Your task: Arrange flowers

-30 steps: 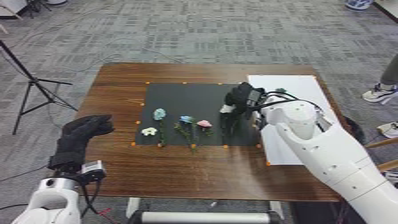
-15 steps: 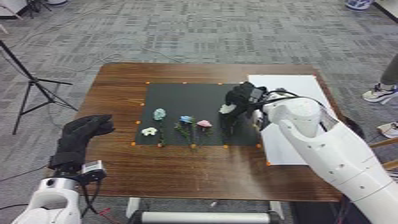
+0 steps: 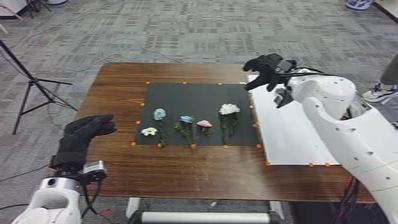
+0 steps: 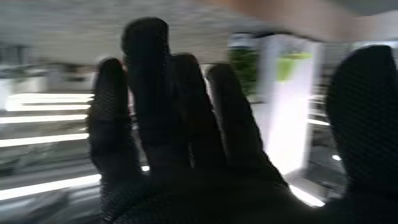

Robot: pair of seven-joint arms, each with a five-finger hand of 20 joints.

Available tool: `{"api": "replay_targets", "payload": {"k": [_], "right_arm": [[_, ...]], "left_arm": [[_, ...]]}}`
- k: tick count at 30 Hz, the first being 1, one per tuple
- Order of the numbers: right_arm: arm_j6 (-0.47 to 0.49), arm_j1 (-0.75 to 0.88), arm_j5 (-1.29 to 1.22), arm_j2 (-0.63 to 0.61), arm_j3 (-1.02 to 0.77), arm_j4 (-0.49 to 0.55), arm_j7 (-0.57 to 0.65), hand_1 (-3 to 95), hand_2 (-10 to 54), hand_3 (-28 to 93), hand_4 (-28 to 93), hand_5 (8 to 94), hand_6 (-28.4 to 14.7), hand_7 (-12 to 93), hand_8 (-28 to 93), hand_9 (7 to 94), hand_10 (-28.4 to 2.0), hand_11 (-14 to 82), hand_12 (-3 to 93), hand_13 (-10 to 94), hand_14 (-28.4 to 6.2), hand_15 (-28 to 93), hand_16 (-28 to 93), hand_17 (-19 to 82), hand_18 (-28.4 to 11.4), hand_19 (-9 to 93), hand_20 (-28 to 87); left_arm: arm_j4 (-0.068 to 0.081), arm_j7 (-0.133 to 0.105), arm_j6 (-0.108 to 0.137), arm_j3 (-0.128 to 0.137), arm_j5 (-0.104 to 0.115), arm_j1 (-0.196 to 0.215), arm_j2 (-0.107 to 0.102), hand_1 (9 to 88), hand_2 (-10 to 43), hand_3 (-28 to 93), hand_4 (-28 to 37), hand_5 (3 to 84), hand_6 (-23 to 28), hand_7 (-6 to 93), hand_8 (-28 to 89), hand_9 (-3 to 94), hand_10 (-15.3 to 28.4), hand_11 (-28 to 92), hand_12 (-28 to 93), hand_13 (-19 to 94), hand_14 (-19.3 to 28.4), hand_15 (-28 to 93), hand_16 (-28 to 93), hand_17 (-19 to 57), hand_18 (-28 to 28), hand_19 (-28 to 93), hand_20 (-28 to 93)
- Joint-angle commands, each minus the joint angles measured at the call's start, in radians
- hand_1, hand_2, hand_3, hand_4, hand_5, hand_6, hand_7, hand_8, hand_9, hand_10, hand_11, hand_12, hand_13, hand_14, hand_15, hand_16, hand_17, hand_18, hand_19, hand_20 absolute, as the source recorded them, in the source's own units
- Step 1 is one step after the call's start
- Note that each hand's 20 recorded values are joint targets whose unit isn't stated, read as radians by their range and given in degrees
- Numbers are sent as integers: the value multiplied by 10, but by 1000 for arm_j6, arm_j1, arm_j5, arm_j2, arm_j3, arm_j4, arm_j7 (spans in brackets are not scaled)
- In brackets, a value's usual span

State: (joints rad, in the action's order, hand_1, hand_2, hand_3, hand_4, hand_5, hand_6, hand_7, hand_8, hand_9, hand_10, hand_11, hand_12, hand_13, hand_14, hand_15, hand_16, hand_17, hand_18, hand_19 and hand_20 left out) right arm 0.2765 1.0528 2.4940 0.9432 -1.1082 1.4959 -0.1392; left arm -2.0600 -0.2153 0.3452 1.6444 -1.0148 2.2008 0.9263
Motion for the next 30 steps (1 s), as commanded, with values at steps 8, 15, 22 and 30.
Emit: {"api": "replay_targets", "payload": {"k": [8, 15, 22, 30], "right_arm": [[-47, -57, 338, 108, -72, -335, 2, 217, -95, 747, -258, 368, -23, 240, -119, 462, -128, 124, 176, 591, -135, 582, 235, 252, -243, 648, 483], [-155, -30, 340, 124, -71, -376, 44, 278, -95, 743, -270, 497, 5, 277, -147, 638, -114, 188, 167, 660, -114, 592, 239, 283, -230, 668, 486], [-165, 17, 352, 124, -77, -377, 55, 361, -95, 744, -279, 590, 35, 322, -161, 753, -88, 255, 193, 704, -90, 630, 266, 309, -217, 685, 488], [-163, 22, 342, 124, -75, -371, 51, 332, -95, 753, -281, 585, 33, 324, -163, 737, -92, 243, 194, 699, -94, 631, 272, 303, -218, 683, 490]], "left_arm": [[-7, -11, 4, -5, 0, -2, 8, 368, 57, 654, -200, 554, 16, 245, -87, 575, 131, 295, 140, 456, 175, 446, -16, 53, 142, 258, 249], [-8, -5, -1, -7, -1, 0, 13, 367, 57, 654, -201, 553, 16, 246, -87, 574, 131, 295, 141, 456, 175, 446, -16, 52, 143, 258, 249], [-9, -8, -2, -8, 0, -1, 17, 368, 57, 654, -200, 554, 16, 243, -87, 575, 131, 294, 140, 456, 174, 445, -15, 53, 143, 258, 249], [-8, -11, 0, -7, 1, -1, 19, 367, 57, 654, -200, 554, 15, 245, -86, 574, 130, 295, 141, 457, 174, 445, -15, 53, 143, 258, 248]]}}
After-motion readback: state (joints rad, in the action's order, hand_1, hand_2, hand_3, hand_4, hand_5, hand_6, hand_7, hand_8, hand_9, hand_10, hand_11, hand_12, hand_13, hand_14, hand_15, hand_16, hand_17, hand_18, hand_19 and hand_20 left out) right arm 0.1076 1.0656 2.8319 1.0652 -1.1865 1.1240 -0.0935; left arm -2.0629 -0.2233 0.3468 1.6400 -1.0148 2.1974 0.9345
